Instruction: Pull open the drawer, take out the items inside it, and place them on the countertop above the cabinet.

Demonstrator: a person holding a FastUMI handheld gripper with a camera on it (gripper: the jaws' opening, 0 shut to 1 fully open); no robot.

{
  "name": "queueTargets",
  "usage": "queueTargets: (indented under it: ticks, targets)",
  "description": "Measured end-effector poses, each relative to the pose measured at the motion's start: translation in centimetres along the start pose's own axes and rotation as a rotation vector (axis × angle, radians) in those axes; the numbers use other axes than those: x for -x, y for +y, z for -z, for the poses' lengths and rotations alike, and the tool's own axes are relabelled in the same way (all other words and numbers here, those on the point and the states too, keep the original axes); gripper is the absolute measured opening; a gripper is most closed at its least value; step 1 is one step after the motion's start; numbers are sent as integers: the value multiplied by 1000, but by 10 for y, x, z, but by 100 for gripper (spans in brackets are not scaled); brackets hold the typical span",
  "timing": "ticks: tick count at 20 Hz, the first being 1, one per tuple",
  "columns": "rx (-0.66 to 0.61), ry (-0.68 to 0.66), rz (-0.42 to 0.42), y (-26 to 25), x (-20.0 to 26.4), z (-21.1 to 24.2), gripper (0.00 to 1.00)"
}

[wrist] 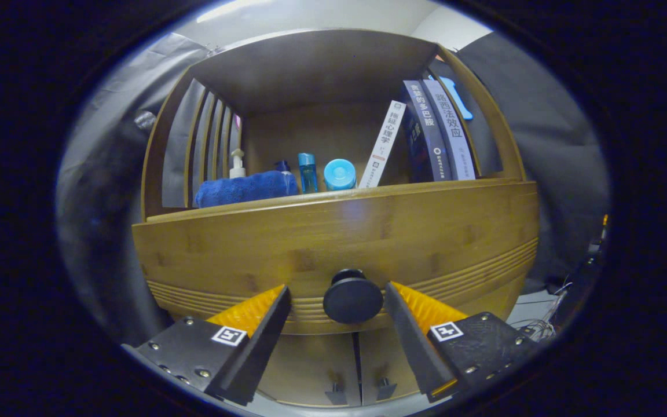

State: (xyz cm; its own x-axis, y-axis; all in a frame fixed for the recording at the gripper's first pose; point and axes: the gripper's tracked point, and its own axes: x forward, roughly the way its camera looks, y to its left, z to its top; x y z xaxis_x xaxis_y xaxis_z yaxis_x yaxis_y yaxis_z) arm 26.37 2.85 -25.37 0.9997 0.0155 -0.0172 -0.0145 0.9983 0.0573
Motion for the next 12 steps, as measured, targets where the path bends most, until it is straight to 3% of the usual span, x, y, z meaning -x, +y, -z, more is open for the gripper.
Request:
queueTargets:
  ticks: [6, 8, 9, 12]
  targets:
    - [60, -3, 0, 0, -10, 1, 99]
    - [19, 130, -51, 11, -2, 23, 99]
    - [1, 134, -77, 16, 6, 23, 100]
    - [113, 111, -11, -5, 13, 13, 99]
